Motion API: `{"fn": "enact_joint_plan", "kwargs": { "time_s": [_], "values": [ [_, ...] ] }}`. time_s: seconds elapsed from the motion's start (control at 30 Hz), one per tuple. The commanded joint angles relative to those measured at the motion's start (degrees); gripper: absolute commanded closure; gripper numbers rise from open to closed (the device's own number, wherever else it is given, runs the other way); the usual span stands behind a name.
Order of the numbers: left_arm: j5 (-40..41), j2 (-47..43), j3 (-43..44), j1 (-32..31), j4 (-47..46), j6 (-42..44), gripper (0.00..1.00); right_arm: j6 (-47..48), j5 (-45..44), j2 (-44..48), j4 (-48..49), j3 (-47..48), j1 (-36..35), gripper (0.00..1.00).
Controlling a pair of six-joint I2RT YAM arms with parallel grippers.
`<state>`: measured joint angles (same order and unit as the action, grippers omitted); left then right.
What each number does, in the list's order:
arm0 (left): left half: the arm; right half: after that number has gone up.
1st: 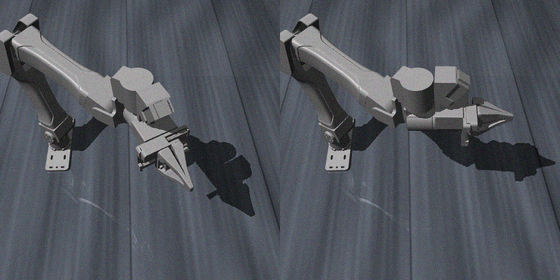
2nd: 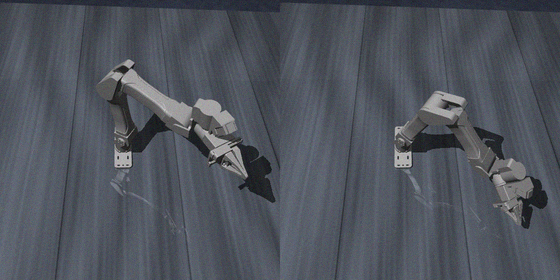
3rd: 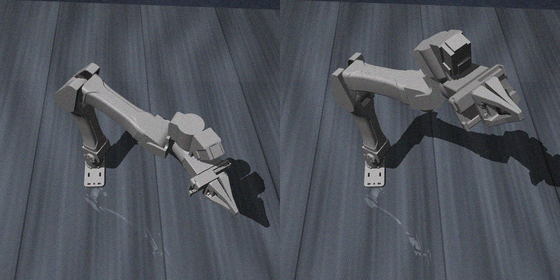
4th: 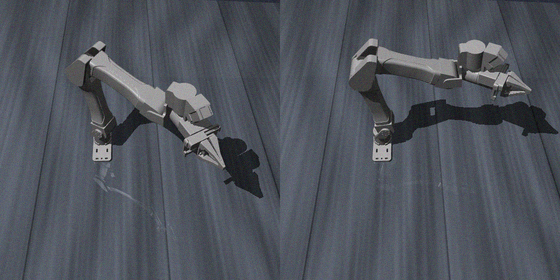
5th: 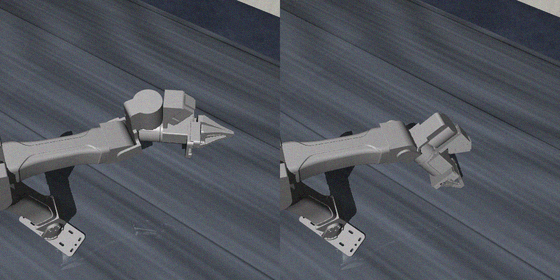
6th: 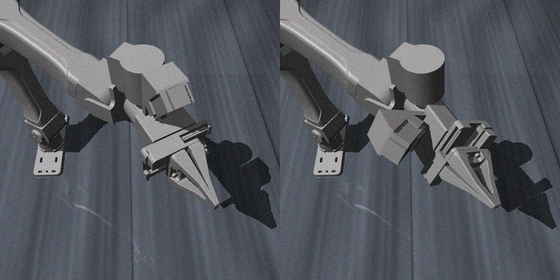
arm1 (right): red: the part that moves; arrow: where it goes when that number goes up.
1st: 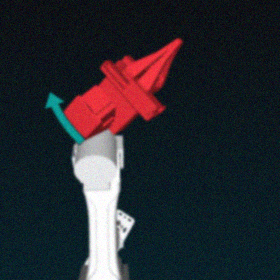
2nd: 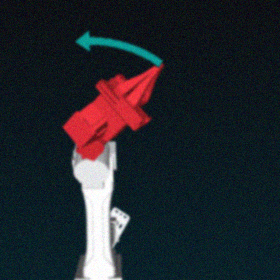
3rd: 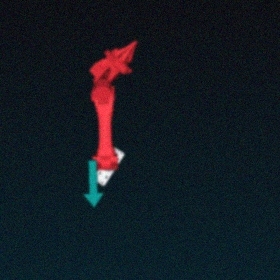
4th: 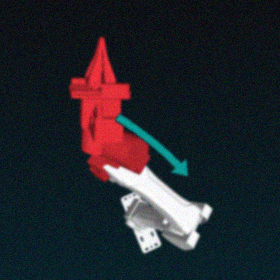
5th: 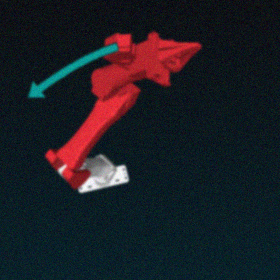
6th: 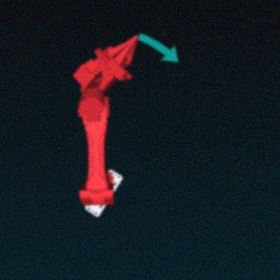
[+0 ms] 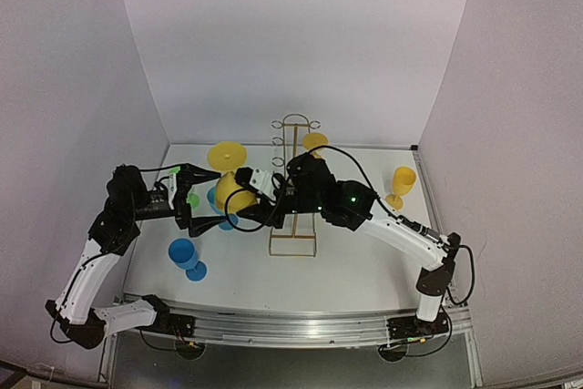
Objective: Place the wine glass upside down on the wine glass rack
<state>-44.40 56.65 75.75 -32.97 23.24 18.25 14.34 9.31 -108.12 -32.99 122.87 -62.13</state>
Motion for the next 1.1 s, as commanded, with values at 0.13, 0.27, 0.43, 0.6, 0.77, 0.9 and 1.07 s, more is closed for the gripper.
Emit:
{"fn": "enact_joint_plan", "kwargs": {
  "time_s": [0.13, 0.27, 0.43, 0.6, 0.77, 0.9, 1.07],
  "values": [
    [11.85, -3.91, -4.09, 0.64, -10.36, -9.04, 0.0, -4.79, -14.6, 11.87, 2.82, -2.35, 3.92, 0.88],
    [13.94, -4.43, -6.31, 1.89, -13.42, -12.77, 0.0, -7.76, -22.8, 19.2, 2.25, -9.9, 8.69, 0.89],
    [18.08, -4.76, -10.75, 4.49, -18.72, -18.28, 0.01, -10.83, -26.68, 27.08, 0.72, -22.71, 18.75, 0.9],
    [20.65, -4.19, -17.2, 6.5, -23.99, -23.18, 0.01, -13.72, -14.62, 29.35, 0.22, -33.4, 30.83, 0.89],
    [26.08, -2.85, -21.4, 7.14, -26.36, -25.21, 0.0, -7.22, -6.38, 28.97, 7.95, -42.43, 33.72, 0.89],
    [29.0, -0.88, -23.31, 7.22, -27.03, -24.75, 0.0, -4.64, -3.84, 32.82, 26.63, -55.4, 35.36, 0.89],
    [29.26, 2.01, -24.19, 7.22, -27.78, -23.89, 0.0, -2.99, -2.02, 29.28, 28.46, -55.89, 35.82, 0.9]
  ]
}}
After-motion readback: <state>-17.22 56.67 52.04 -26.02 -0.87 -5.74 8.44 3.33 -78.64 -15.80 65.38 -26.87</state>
